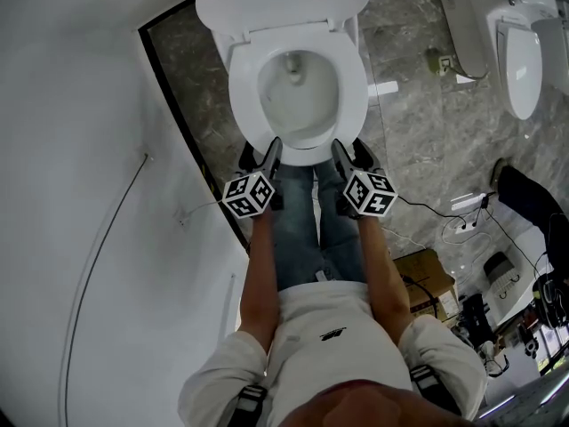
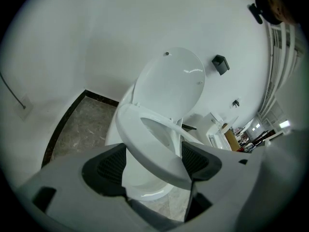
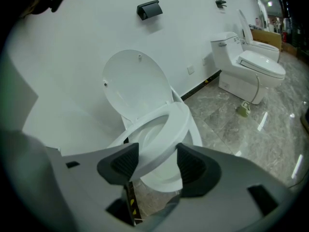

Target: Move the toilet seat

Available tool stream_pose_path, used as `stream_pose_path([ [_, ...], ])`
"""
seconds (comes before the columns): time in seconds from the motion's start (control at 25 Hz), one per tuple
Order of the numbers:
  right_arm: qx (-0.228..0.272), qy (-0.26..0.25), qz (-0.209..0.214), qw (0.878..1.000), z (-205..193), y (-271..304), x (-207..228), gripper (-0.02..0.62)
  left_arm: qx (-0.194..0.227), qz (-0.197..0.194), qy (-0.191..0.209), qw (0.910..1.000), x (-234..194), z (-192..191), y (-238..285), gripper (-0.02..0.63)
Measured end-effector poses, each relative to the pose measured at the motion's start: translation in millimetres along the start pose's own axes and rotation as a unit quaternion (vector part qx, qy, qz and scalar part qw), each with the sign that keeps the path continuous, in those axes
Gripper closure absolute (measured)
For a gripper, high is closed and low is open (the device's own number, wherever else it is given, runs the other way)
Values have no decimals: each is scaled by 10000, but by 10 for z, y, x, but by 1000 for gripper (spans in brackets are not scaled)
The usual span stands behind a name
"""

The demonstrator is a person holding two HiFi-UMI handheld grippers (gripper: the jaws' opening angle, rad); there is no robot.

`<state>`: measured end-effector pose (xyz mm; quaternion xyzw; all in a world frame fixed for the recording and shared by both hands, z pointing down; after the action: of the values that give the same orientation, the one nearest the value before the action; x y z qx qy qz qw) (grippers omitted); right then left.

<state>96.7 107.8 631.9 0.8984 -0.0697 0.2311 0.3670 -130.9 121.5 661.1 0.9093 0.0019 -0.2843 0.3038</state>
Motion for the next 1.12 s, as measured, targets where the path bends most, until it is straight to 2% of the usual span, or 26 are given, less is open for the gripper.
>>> stream_pose_path([
  [0.52, 164, 145, 34, 9998, 239, -41, -131, 328, 190, -42, -210, 9996, 120, 237, -23, 250],
  [0.84, 329, 305, 73, 9990, 420, -44, -220, 327, 457, 5, -425, 9980, 200, 432, -19, 250],
  [1.04, 395, 383, 76, 9985, 495, -47, -263, 327, 554, 124, -477, 9972, 221, 515, -30, 250],
  [1.12, 419, 408, 80, 9983, 526, -44, -273, 327, 613, 152, -368, 9973, 239, 559, -44, 250],
])
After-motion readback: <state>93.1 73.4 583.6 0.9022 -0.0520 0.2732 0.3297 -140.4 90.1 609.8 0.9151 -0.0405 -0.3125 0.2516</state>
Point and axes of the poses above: the fingertips, and each gripper's own axes: y forward along the fingers, x to its right, z out of its top, the point moved 2 cm from there along -y, backward along the fingers, and after that the axes turned 15 degrees about x, right-handed, at the moved point
